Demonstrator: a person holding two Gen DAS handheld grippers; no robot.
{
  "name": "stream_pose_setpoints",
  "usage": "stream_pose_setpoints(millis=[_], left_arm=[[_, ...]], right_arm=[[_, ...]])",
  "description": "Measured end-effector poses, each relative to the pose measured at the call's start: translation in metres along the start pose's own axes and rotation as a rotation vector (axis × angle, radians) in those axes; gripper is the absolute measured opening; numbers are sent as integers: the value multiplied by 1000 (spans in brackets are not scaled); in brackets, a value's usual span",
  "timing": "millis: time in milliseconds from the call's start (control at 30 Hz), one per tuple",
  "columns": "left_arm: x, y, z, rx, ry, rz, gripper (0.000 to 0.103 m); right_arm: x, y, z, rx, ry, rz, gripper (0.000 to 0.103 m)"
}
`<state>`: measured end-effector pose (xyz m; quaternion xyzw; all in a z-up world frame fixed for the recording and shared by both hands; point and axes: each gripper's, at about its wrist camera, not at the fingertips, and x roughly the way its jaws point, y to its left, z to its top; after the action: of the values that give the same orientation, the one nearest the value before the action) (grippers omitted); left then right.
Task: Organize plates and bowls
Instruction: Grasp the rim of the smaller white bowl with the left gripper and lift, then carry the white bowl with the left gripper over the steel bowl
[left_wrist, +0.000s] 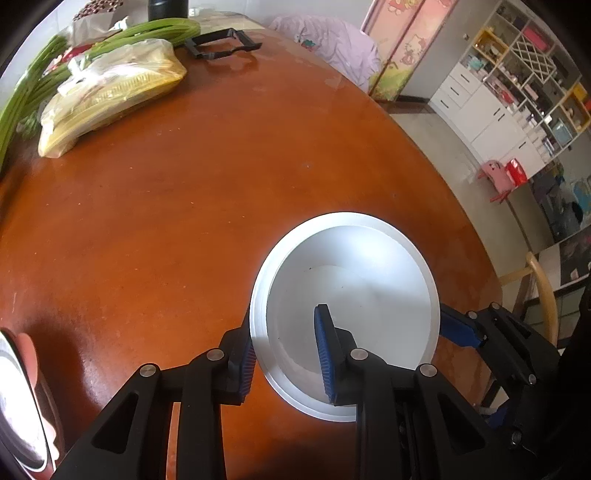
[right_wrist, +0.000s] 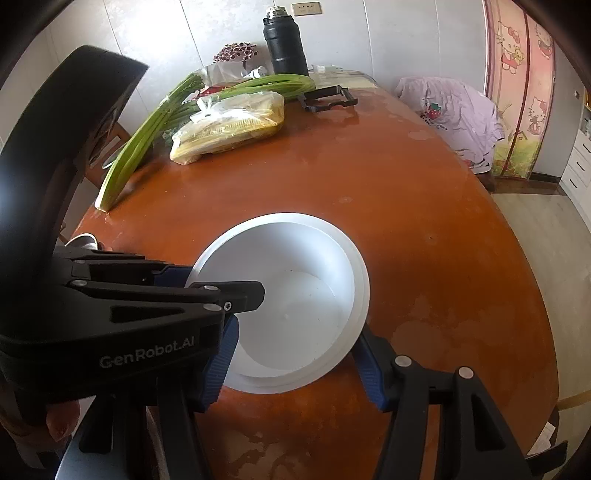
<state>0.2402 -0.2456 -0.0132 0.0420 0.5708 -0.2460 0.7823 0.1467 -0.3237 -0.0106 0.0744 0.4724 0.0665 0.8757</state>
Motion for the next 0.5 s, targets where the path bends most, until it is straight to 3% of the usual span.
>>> stream_pose_setpoints(millis=[500], left_arm=[[-47,10,-20,-19,-85,-4,30]], right_arm=[[-27,29,4,-53,-60,11,61]])
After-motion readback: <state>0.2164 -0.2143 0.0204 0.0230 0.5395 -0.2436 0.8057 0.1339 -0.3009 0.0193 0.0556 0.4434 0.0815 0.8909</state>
